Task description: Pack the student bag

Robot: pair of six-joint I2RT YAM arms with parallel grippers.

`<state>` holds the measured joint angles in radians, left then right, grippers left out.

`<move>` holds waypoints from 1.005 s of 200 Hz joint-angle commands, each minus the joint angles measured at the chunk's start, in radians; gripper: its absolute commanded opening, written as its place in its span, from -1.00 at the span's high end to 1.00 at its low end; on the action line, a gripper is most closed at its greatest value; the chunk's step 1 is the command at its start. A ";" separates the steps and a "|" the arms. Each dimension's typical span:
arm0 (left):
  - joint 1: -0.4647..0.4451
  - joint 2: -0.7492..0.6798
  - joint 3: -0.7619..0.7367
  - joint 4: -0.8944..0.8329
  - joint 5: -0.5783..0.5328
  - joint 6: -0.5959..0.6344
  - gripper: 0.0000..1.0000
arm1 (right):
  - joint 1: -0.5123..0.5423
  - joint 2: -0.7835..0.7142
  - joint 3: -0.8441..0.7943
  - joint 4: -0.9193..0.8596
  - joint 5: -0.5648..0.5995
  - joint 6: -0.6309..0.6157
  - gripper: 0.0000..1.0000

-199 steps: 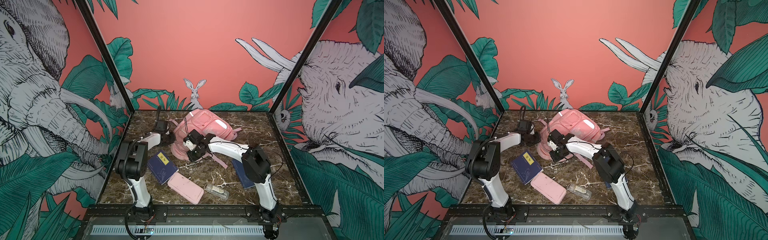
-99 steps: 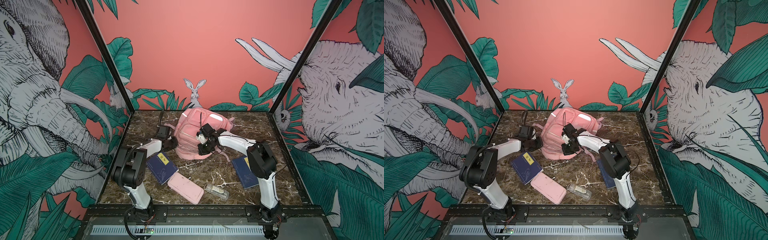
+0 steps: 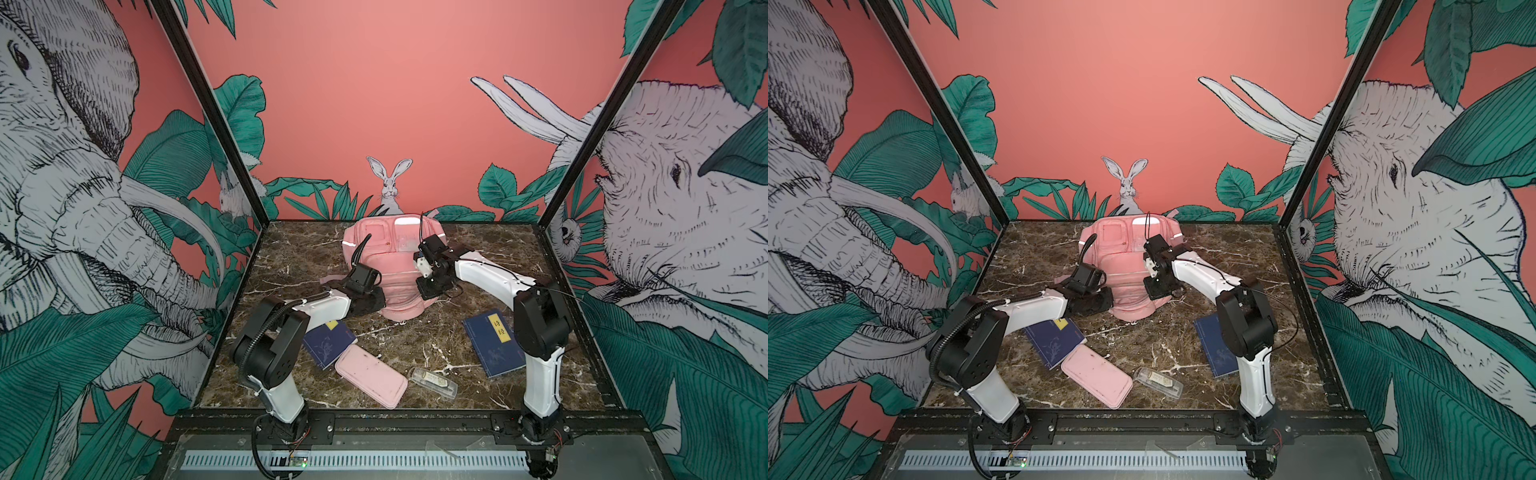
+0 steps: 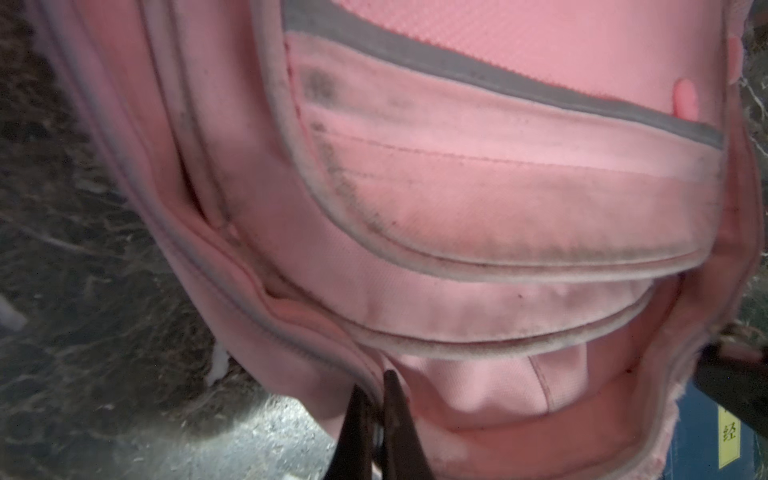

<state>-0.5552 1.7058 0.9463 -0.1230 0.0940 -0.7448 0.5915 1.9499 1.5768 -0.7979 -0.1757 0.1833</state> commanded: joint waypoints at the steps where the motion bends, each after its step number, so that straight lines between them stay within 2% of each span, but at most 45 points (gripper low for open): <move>1: -0.009 0.038 0.045 -0.006 0.028 -0.004 1.00 | 0.016 -0.069 -0.032 -0.024 -0.082 -0.029 1.00; 19: -0.009 0.066 0.079 0.002 0.045 -0.013 1.00 | 0.038 -0.082 -0.052 -0.006 -0.143 -0.010 1.00; 84: -0.014 0.099 0.140 0.036 0.072 -0.050 1.00 | 0.188 0.038 0.057 0.053 -0.201 0.081 1.00; 114: -0.017 0.081 0.124 0.043 0.081 -0.058 1.00 | 0.203 0.101 0.103 0.096 -0.188 0.132 1.00; 141: -0.010 0.025 0.103 0.006 0.038 -0.022 1.00 | 0.187 0.074 0.051 0.130 -0.136 0.144 1.00; 159: 0.014 -0.018 0.098 -0.040 0.021 0.018 0.78 | 0.162 0.032 -0.017 0.166 -0.133 0.156 1.00; 188: 0.087 -0.065 0.118 -0.104 -0.002 0.094 0.06 | 0.139 -0.027 -0.098 0.188 -0.132 0.156 1.00; 201: 0.123 -0.060 0.159 -0.135 -0.007 0.134 -0.07 | 0.134 -0.053 -0.134 0.199 -0.130 0.157 1.00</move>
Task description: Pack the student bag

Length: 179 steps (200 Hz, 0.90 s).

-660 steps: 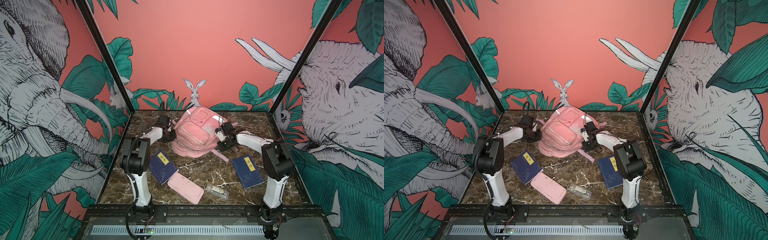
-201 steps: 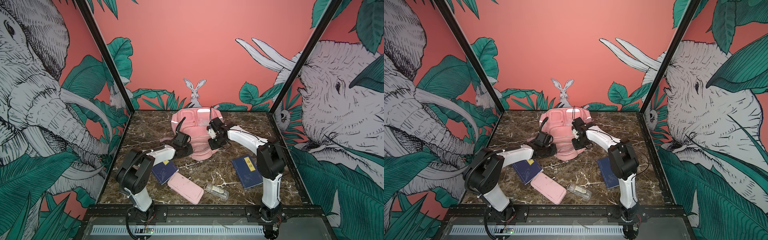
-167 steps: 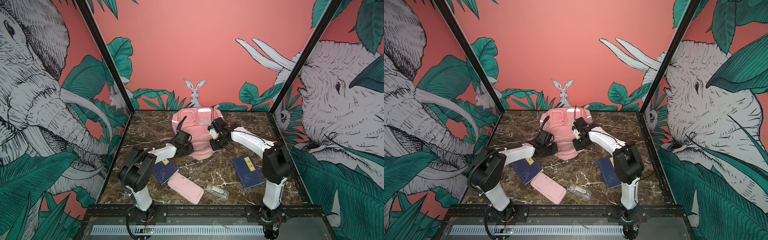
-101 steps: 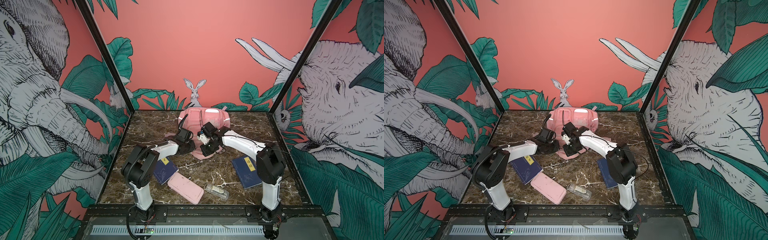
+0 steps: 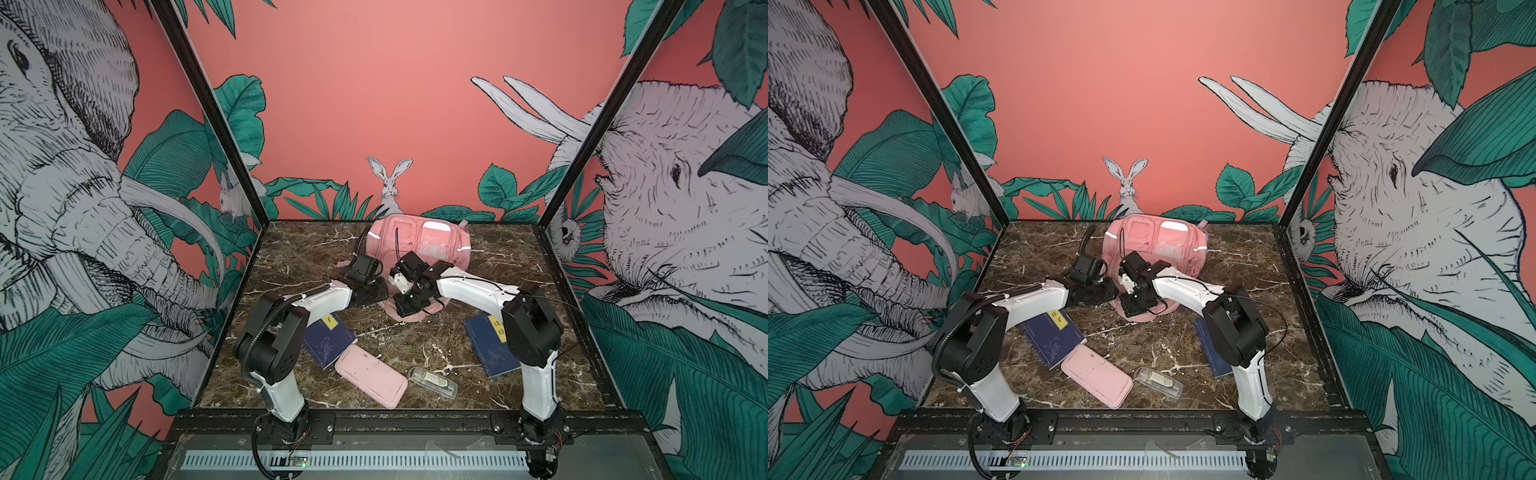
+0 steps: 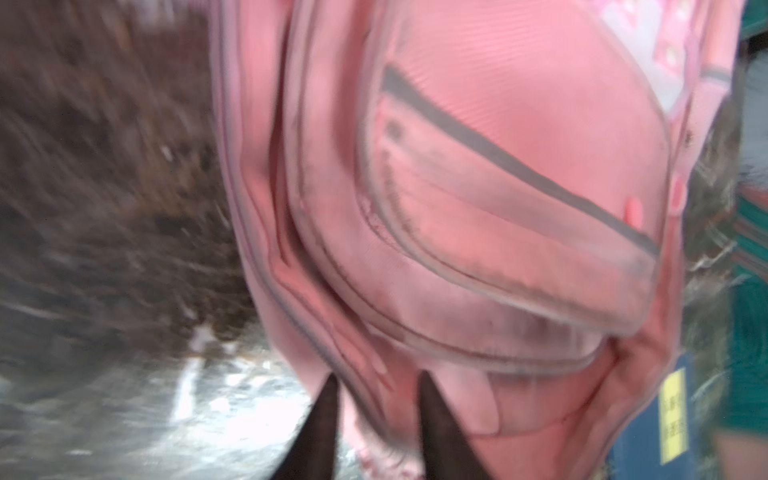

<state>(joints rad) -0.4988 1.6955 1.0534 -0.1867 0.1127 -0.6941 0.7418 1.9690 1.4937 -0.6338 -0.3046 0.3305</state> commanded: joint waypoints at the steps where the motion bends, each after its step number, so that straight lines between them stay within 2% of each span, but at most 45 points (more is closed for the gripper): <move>1: 0.069 -0.048 0.057 -0.073 -0.025 0.087 -0.08 | -0.016 -0.074 -0.054 0.036 -0.002 0.010 1.00; 43: 0.096 0.152 0.405 -0.270 0.003 0.276 -0.09 | -0.016 -0.144 -0.142 0.071 -0.023 0.032 1.00; 97: 0.101 0.431 0.773 -0.421 0.030 0.376 -0.05 | -0.022 -0.198 -0.217 0.062 0.003 0.027 1.00; 128: 0.102 0.518 0.853 -0.407 0.029 0.400 -0.17 | -0.023 -0.215 -0.230 0.066 -0.001 0.023 1.00; 154: 0.105 0.568 0.890 -0.407 0.038 0.404 -0.18 | -0.023 -0.219 -0.239 0.067 0.000 0.021 1.00; 179: 0.114 0.613 0.900 -0.389 0.100 0.371 -0.15 | -0.022 -0.218 -0.242 0.074 -0.005 0.026 1.00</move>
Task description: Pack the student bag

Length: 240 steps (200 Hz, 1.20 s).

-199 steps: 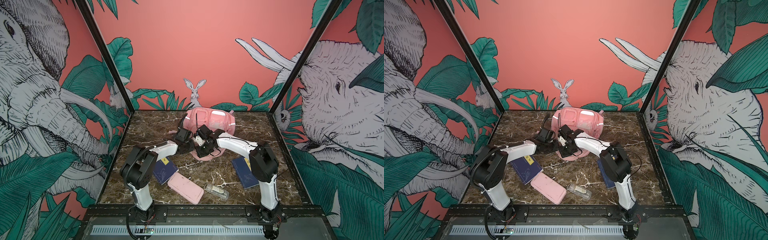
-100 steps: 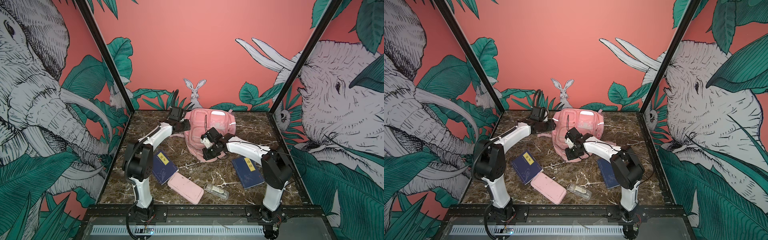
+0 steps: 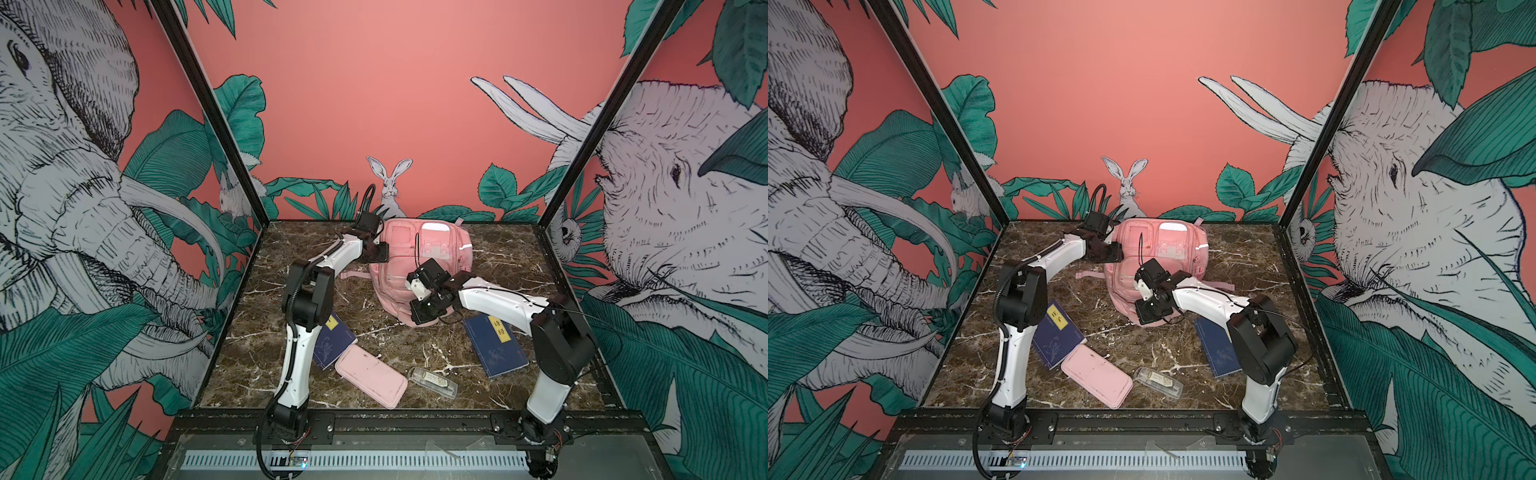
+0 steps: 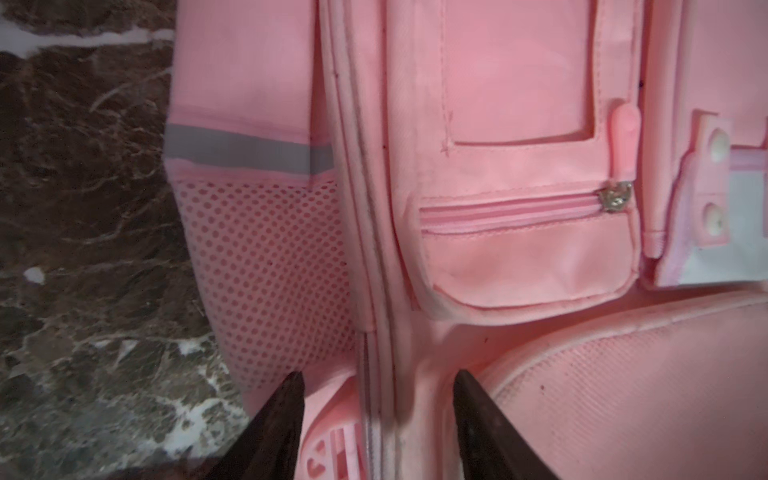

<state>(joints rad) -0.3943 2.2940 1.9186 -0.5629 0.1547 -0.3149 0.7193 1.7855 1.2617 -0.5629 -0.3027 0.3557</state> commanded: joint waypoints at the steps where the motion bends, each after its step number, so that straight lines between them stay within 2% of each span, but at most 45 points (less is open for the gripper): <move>1: 0.010 0.015 0.034 -0.013 0.060 -0.010 -0.14 | 0.000 -0.033 -0.010 0.003 -0.008 0.000 1.00; 11: 0.016 0.017 0.016 0.011 0.075 -0.028 0.00 | 0.000 -0.030 -0.004 0.003 -0.012 0.002 1.00; 25: 0.029 -0.005 -0.047 0.075 0.089 -0.064 0.45 | 0.001 -0.023 0.003 0.000 -0.013 0.002 1.00; 39: 0.046 -0.027 -0.100 0.128 0.105 -0.105 0.74 | 0.000 -0.016 0.013 -0.007 -0.016 0.000 1.00; 64: 0.070 -0.043 -0.136 0.147 0.120 -0.128 1.00 | 0.002 -0.009 0.026 -0.017 -0.013 -0.004 1.00; 83: 0.095 -0.079 -0.196 0.184 0.120 -0.157 1.00 | 0.004 -0.006 0.039 -0.024 -0.018 -0.005 1.00; 103: 0.142 -0.153 -0.332 0.303 0.119 -0.236 1.00 | 0.009 0.000 0.043 -0.027 -0.033 -0.007 1.00; 146: 0.213 -0.274 -0.528 0.432 0.054 -0.332 1.00 | 0.028 0.030 0.125 -0.065 -0.042 -0.029 1.00; 197: 0.216 -0.279 -0.587 0.525 0.120 -0.434 1.00 | 0.080 0.105 0.193 -0.072 -0.073 -0.023 1.00; 240: 0.212 -0.298 -0.628 0.565 0.112 -0.479 1.00 | 0.144 0.218 0.324 -0.071 -0.083 0.009 1.00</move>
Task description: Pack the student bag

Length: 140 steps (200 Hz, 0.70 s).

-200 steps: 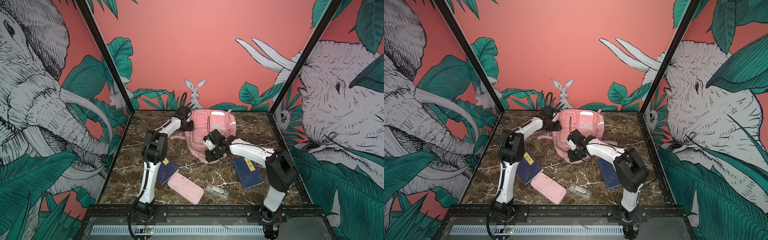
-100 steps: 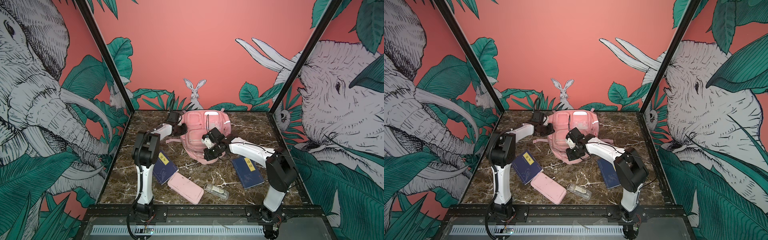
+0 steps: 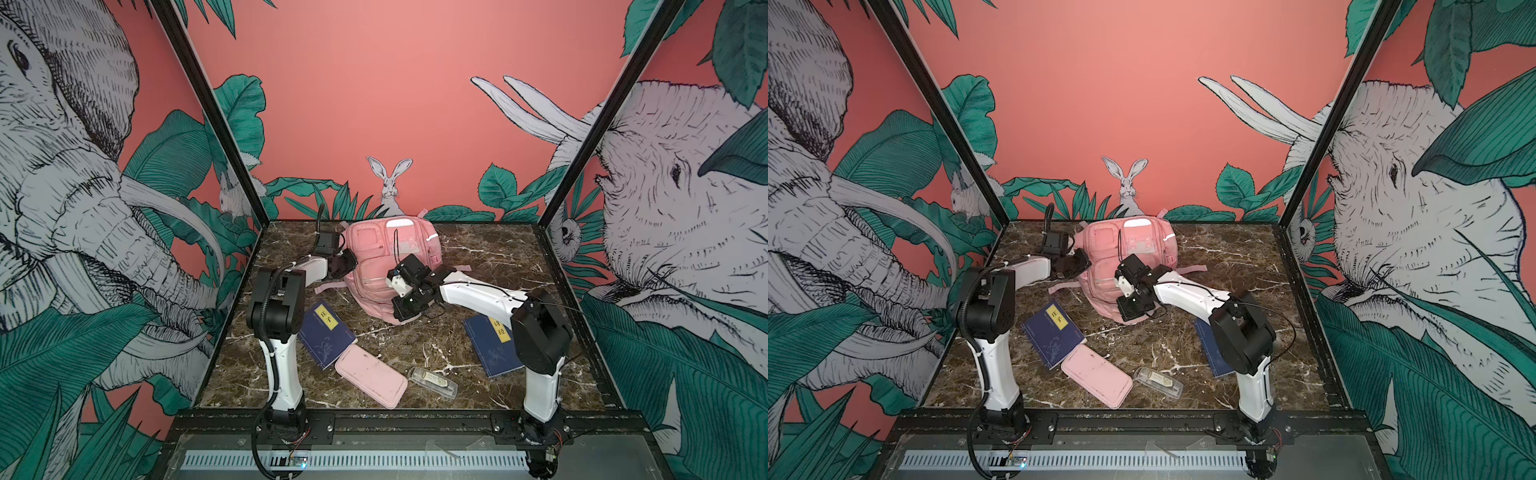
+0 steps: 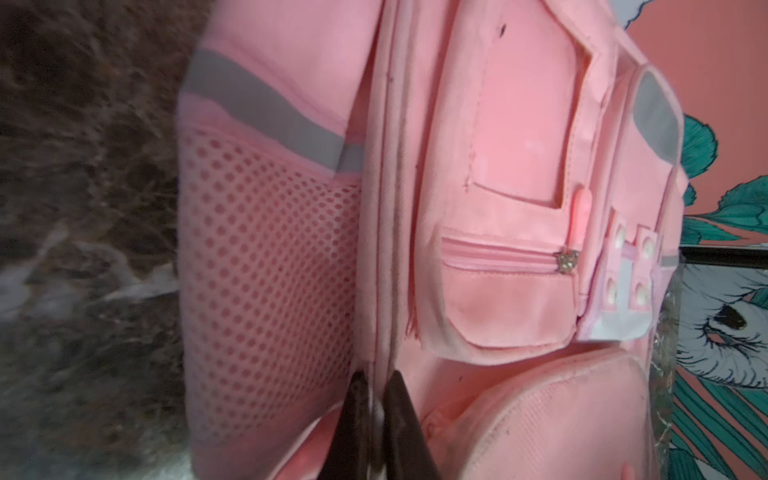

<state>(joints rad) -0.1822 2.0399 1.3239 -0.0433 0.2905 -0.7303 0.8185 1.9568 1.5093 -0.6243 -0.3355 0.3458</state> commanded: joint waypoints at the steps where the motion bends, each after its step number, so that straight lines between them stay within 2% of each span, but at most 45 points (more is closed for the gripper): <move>1: 0.000 -0.045 -0.033 0.046 -0.024 -0.064 1.00 | 0.046 0.050 0.080 -0.011 -0.052 0.020 1.00; 64: -0.002 -0.084 -0.094 0.071 -0.039 -0.080 1.00 | 0.064 0.212 0.290 0.014 -0.084 0.114 1.00; 106: -0.001 -0.100 -0.114 0.083 -0.039 -0.089 1.00 | 0.064 0.291 0.356 0.068 -0.099 0.188 1.00; 140: -0.002 -0.151 -0.153 0.065 -0.044 -0.056 1.00 | 0.034 0.282 0.346 0.017 -0.059 0.126 1.00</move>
<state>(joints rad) -0.1806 1.9808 1.2171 0.0578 0.2649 -0.7891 0.8700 2.2494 1.8530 -0.6041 -0.4160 0.5007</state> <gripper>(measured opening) 0.088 0.049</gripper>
